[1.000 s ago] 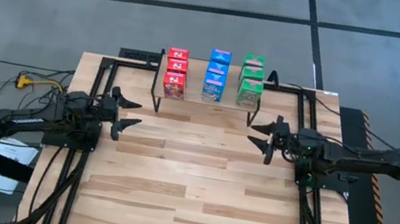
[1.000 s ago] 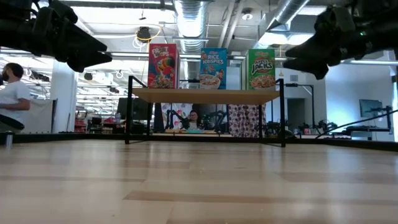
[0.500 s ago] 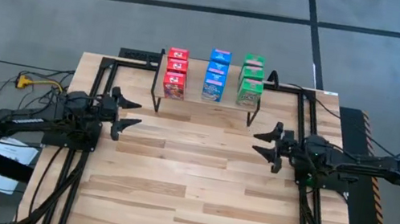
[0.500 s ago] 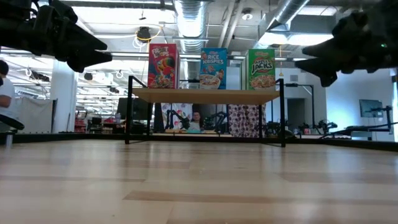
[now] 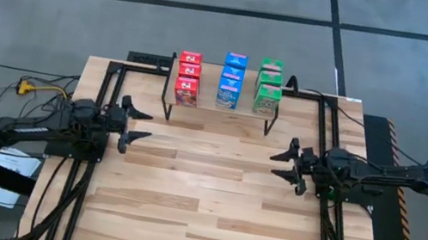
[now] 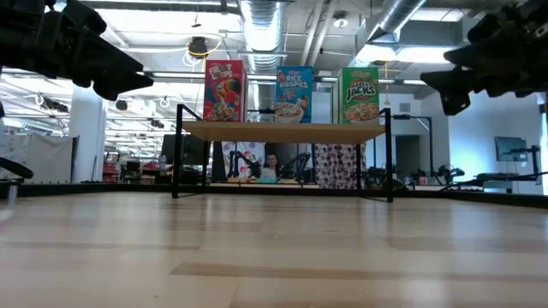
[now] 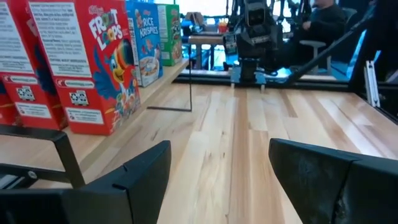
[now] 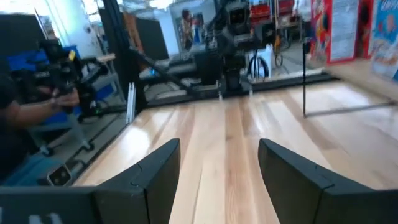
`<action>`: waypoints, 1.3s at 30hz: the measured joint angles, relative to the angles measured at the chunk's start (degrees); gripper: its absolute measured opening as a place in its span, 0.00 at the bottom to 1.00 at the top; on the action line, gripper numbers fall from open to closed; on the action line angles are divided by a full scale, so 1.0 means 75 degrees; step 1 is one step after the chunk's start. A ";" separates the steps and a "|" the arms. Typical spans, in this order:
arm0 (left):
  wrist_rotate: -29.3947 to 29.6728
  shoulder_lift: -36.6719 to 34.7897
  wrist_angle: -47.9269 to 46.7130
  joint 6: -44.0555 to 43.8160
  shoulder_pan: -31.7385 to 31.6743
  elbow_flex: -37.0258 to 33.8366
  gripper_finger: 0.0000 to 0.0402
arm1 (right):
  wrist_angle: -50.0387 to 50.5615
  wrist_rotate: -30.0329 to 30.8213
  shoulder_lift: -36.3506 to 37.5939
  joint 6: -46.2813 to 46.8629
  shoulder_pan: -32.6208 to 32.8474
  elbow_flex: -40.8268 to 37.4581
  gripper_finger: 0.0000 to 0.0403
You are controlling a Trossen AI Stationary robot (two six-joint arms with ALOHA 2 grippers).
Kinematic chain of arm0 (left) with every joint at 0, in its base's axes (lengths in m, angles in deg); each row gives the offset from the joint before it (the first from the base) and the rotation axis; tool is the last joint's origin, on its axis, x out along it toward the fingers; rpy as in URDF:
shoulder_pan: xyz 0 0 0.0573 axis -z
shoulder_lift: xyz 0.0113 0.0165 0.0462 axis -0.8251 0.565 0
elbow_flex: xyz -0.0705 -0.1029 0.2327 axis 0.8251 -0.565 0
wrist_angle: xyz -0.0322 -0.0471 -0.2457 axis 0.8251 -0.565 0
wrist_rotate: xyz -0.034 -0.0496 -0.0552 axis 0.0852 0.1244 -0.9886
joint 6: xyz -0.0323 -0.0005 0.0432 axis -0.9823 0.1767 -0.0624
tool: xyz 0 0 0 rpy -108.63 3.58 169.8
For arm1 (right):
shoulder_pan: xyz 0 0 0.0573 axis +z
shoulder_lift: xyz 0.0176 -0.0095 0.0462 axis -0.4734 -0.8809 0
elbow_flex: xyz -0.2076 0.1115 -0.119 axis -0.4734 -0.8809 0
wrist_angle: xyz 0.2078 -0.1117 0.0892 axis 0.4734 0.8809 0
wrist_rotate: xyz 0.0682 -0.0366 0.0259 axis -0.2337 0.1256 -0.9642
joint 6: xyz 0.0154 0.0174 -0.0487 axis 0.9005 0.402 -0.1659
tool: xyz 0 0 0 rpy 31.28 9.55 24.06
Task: Stack cereal on shelf
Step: Return to Home Position
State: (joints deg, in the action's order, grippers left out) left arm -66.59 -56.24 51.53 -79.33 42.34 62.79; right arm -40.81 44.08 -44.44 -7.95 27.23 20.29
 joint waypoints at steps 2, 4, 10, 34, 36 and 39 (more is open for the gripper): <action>0.0006 0.0000 0.0357 -0.0004 0.0000 -0.0200 0.65 | 0.0128 0.0125 -0.0004 -0.0010 0.0059 0.0000 0.59; 0.0072 0.0000 0.0880 -0.0061 0.0000 -0.0514 0.65 | 0.0119 0.0202 -0.0004 -0.0013 0.0091 -0.0003 0.59; 0.0790 0.0000 0.1410 -0.0178 -0.0003 -0.0939 0.65 | 0.0115 0.0205 -0.0002 -0.0016 0.0086 -0.0006 0.59; 0.1008 0.0006 0.0675 0.0123 -0.0003 -0.0942 0.65 | 0.1663 0.0372 0.0000 -0.0226 0.0068 -0.0015 0.59; 0.1005 0.0006 0.0674 0.0118 -0.0003 -0.0942 0.65 | 0.1663 0.0372 -0.0001 -0.0226 0.0068 -0.0015 0.59; 0.1005 0.0006 0.0676 0.0185 -0.0003 -0.0942 0.65 | 0.1680 0.0372 -0.0001 -0.0183 0.0068 -0.0017 0.59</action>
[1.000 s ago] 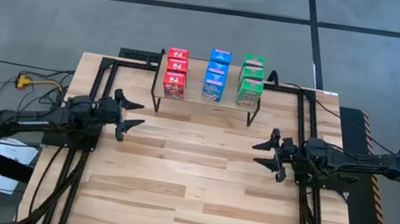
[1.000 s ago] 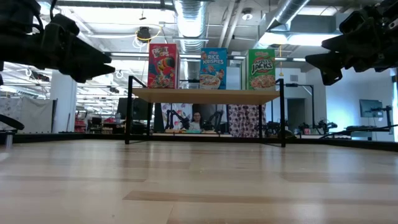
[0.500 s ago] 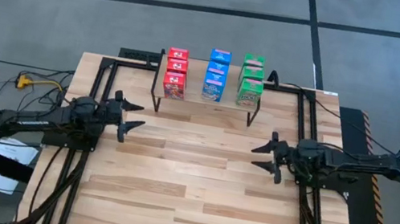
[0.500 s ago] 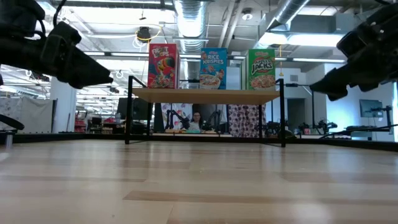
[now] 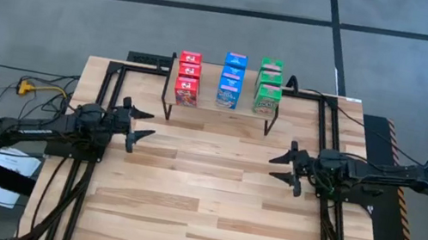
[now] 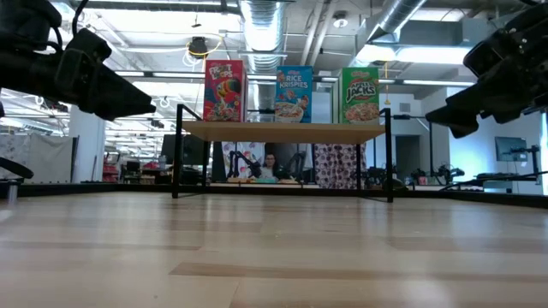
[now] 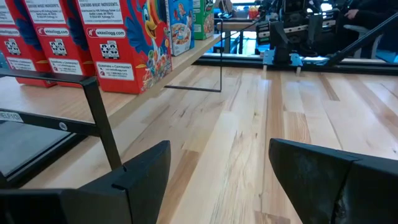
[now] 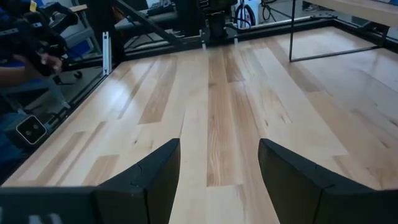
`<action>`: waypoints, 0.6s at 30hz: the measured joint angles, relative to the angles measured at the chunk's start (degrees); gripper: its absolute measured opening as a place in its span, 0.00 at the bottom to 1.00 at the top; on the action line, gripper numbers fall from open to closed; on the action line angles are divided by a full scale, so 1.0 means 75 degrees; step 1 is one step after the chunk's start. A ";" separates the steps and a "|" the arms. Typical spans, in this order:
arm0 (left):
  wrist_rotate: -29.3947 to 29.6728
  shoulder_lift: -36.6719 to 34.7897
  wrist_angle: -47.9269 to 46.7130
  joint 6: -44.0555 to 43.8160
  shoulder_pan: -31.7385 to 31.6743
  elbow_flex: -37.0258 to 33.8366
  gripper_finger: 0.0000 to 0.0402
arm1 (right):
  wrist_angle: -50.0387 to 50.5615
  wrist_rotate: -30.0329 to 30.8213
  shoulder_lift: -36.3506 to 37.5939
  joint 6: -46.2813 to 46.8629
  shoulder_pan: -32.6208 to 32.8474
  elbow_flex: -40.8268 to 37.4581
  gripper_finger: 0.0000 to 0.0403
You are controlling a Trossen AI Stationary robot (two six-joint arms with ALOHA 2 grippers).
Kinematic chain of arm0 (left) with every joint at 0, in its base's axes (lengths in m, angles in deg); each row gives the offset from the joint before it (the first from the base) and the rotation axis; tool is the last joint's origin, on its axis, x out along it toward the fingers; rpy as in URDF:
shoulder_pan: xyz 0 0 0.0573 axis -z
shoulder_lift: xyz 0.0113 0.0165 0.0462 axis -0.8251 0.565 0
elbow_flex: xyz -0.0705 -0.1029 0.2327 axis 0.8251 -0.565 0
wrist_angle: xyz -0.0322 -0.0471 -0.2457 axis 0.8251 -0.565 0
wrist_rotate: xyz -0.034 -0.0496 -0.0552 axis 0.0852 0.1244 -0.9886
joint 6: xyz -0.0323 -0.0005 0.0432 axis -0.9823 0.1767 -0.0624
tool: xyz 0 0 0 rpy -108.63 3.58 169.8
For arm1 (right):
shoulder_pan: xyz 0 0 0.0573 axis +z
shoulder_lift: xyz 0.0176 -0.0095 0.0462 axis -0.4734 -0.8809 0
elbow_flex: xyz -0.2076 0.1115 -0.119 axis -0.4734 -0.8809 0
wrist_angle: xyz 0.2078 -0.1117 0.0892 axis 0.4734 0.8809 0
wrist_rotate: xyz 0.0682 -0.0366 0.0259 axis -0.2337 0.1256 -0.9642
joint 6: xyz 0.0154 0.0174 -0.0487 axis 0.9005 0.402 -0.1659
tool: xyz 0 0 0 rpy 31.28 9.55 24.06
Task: Stack cereal on shelf
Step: Return to Home Position
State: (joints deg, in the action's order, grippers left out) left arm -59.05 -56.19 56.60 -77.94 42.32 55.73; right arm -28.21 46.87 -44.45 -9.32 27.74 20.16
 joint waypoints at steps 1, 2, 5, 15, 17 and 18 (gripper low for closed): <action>-0.0003 0.0000 0.0000 0.0015 0.0000 0.0000 0.65 | 0.0000 0.0000 0.0000 0.0068 0.0000 0.0000 0.59; -0.0003 0.0000 0.0000 0.0016 0.0000 0.0000 0.65 | 0.0005 0.0000 0.0000 0.0094 0.0000 0.0000 0.59; -0.0003 0.0000 0.0000 -0.0064 0.0000 -0.0003 0.65 | 0.0012 0.0000 0.0000 0.0094 0.0000 0.0000 0.59; -0.0006 0.0000 -0.0001 -0.0057 0.0000 -0.0003 0.65 | 0.0047 0.0000 -0.0002 0.0097 0.0000 -0.0003 0.59; -0.0006 0.0000 -0.0001 -0.0031 0.0000 -0.0003 0.65 | 0.0047 0.0000 0.0000 0.0097 0.0000 -0.0003 0.59; -0.0006 0.0000 0.0000 -0.0031 0.0000 -0.0006 0.65 | 0.0047 -0.0003 0.0000 0.0097 0.0000 -0.0003 0.59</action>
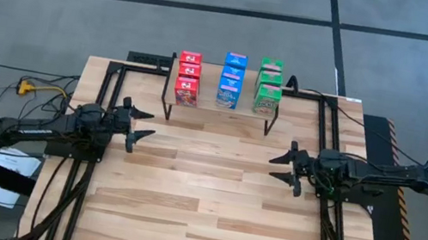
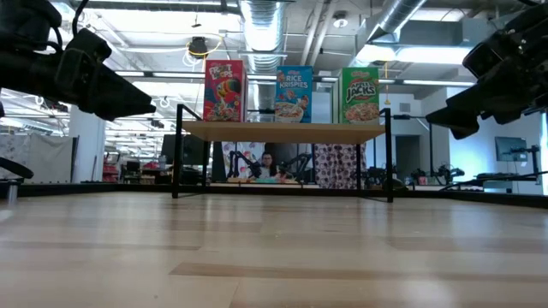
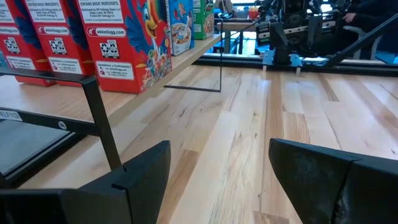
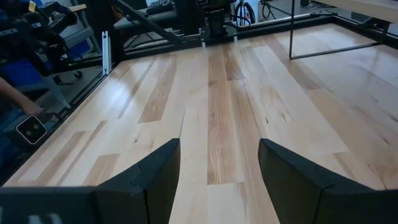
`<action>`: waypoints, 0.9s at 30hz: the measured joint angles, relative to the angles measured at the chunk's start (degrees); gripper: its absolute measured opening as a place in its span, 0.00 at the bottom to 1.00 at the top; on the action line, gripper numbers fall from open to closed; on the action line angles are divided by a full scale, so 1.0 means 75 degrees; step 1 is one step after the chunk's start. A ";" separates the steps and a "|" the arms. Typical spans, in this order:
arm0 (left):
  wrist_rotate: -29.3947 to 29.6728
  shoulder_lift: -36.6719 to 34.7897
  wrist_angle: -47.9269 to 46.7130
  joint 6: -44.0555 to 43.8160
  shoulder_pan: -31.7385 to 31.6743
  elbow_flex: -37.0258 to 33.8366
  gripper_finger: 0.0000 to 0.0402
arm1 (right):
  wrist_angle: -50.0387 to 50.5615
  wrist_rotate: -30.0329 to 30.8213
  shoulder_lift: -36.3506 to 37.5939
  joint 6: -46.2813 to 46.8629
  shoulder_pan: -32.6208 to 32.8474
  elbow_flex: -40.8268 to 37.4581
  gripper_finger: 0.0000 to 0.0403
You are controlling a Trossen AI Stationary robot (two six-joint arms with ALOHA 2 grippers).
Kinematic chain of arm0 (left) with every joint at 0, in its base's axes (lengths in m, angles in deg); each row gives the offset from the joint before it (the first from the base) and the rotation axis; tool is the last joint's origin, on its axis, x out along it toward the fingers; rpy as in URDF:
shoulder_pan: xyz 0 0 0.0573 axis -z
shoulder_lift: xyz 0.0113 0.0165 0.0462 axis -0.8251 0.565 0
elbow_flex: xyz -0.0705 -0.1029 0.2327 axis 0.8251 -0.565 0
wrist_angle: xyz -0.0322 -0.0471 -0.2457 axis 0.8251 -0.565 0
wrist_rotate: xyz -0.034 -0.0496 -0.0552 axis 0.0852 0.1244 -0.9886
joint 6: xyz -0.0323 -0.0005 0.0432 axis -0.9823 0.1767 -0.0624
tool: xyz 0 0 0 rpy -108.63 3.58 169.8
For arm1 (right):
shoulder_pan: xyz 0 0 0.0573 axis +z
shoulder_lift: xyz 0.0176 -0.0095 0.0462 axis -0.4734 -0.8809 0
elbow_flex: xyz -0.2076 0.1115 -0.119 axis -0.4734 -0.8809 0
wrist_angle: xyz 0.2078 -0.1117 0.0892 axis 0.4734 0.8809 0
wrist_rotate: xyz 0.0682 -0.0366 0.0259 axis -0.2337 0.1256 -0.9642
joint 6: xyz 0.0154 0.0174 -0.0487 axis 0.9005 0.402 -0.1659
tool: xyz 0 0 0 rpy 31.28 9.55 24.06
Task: Stack cereal on shelf
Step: Return to Home Position
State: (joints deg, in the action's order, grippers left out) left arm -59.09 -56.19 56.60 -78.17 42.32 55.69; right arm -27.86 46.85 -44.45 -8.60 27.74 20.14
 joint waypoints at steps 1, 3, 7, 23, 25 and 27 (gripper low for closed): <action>0.0000 0.0000 0.0000 -0.0012 0.0000 0.0000 0.65 | 0.0000 0.0000 0.0000 0.0000 0.0000 0.0000 0.59; 0.0000 0.0000 -0.0001 -0.0079 0.0000 0.0000 0.65 | 0.0000 0.0001 0.0000 0.0000 0.0000 0.0000 0.59; -0.0003 0.0000 -0.0003 -0.0105 0.0000 0.0000 0.65 | 0.0000 0.0000 -0.0001 0.0002 0.0000 0.0000 0.59; -0.0003 0.0000 0.0000 -0.0119 0.0000 0.0000 0.65 | 0.0000 0.0000 -0.0001 0.0000 0.0000 0.0000 0.59; -0.0003 0.0000 0.0000 -0.0119 0.0000 0.0000 0.65 | 0.0000 0.0000 0.0000 0.0000 0.0000 0.0000 0.59; -0.0003 0.0001 -0.0001 -0.0119 0.0000 0.0000 0.65 | 0.0000 0.0000 -0.0001 0.0002 0.0000 0.0000 0.59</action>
